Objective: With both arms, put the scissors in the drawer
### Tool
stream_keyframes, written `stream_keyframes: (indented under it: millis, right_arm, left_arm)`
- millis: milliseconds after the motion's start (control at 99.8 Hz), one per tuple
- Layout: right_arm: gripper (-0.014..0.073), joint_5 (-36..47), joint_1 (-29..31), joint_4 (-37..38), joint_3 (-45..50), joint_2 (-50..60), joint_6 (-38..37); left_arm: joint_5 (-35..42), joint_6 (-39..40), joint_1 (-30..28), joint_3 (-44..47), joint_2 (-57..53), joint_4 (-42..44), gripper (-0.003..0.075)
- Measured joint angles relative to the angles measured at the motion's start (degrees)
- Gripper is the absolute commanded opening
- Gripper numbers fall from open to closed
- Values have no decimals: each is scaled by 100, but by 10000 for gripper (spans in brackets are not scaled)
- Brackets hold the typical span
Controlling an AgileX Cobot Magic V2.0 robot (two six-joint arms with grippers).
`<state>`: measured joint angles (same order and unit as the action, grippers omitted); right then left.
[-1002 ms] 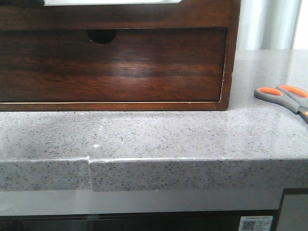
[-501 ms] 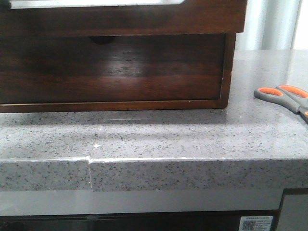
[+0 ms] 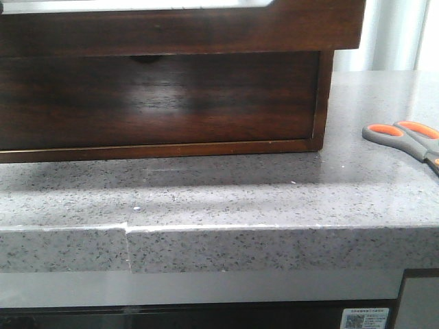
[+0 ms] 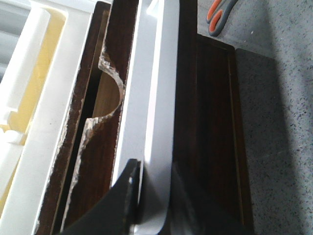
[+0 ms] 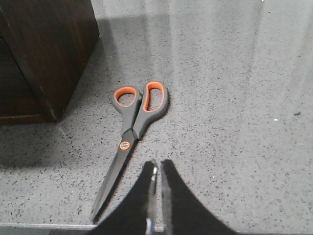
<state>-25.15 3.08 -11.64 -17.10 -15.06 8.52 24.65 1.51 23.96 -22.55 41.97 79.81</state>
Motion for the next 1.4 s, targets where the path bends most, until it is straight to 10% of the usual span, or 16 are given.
stream_keyframes:
  millis: [170, 611, 952, 1403]
  right_arm:
    - [-41, 0, 0, 0, 0, 0, 0]
    - [-34, -259, -117, -3, -199, -245, 0]
    - [324, -817, -531, 62, -1630, -2557, 0]
    - [431, -2141, -536, 84, -3704, -5736, -255]
  left_arm:
    - [503, 202, 19, 63, 0, 0, 323]
    - [1216, 251, 35, 110, -240, -49, 326]
    - [1250, 286, 35, 110, -436, -219, 326]
    - [1251, 295, 39, 110, -436, -229, 326]
